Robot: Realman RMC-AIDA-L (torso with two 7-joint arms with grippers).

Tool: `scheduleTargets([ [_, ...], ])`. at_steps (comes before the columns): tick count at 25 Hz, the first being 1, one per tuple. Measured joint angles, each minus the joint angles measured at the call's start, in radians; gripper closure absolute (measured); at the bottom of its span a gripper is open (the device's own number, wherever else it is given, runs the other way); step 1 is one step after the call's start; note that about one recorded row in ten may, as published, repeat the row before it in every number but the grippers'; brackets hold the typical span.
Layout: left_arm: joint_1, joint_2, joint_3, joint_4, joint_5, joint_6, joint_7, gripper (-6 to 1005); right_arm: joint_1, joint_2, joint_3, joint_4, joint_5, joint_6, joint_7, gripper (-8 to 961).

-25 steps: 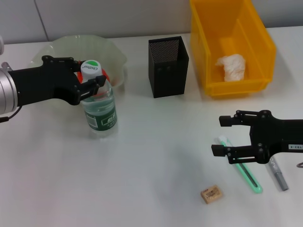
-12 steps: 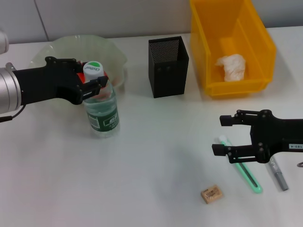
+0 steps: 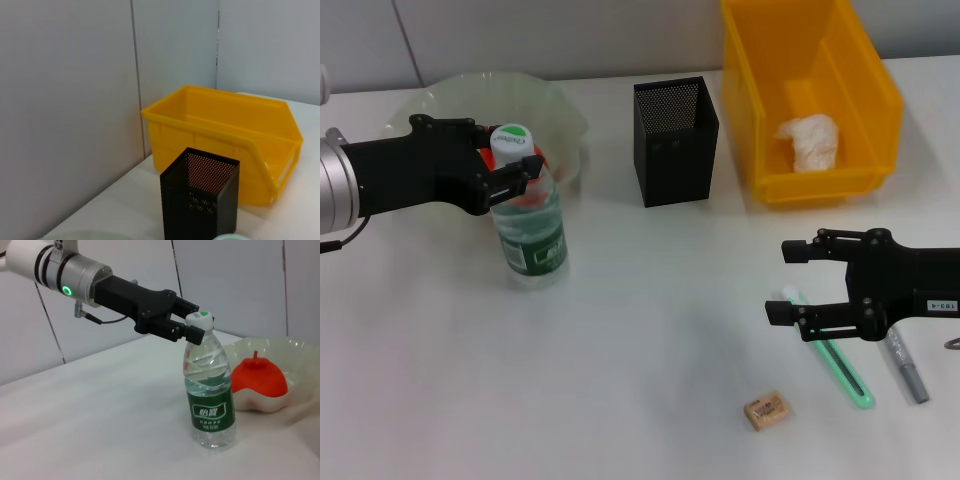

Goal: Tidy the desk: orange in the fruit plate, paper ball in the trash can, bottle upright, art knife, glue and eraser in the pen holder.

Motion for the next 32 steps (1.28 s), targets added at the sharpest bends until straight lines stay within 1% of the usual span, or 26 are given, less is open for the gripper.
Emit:
scheduleTargets([
  [9, 0.004, 0.002, -0.003, 0.000, -0.026, 0.013, 0.005, 490, 0.000, 0.000, -0.003, 0.000, -0.001, 0.001, 0.000, 131],
  [13, 0.005, 0.002, -0.009, 0.002, -0.040, 0.023, 0.008, 292, 0.000, 0.000, -0.006, 0.000, -0.001, 0.001, 0.000, 131],
  [14, 0.007, 0.002, -0.021, 0.006, -0.062, 0.037, 0.013, 242, 0.000, 0.000, -0.006, 0.000, -0.001, 0.001, 0.000, 131],
  [20, 0.010, 0.002, -0.077, -0.001, -0.125, 0.055, 0.022, 187, -0.003, 0.000, -0.007, 0.000, -0.002, 0.001, 0.000, 131],
  [21, 0.011, 0.001, -0.086, -0.004, -0.139, 0.055, 0.026, 187, -0.004, 0.000, -0.008, 0.000, -0.002, 0.001, 0.000, 131],
  [22, 0.020, 0.002, -0.110, -0.014, -0.195, 0.061, 0.052, 188, -0.006, 0.000, -0.008, 0.000, -0.002, 0.001, 0.000, 131],
  [23, 0.020, 0.002, -0.110, -0.014, -0.195, 0.061, 0.052, 188, -0.006, 0.000, -0.008, 0.000, -0.002, 0.001, 0.000, 131],
  [25, 0.031, 0.003, -0.130, -0.022, -0.255, 0.092, 0.095, 189, -0.008, 0.000, -0.006, 0.001, -0.002, 0.001, 0.000, 132],
  [26, 0.031, 0.003, -0.130, -0.022, -0.255, 0.092, 0.095, 189, -0.008, 0.000, -0.004, 0.002, -0.002, 0.001, 0.000, 132],
  [27, 0.035, 0.003, -0.163, -0.039, -0.311, 0.146, 0.133, 189, -0.008, 0.000, -0.001, 0.005, -0.001, 0.001, -0.003, 132],
  [31, 0.031, 0.003, -0.196, -0.058, -0.344, 0.197, 0.144, 189, -0.008, 0.000, 0.001, 0.006, -0.001, 0.001, -0.005, 133],
  [32, 0.022, 0.003, -0.226, -0.076, -0.365, 0.259, 0.153, 189, -0.008, 0.000, 0.004, 0.006, -0.001, 0.001, -0.006, 133],
])
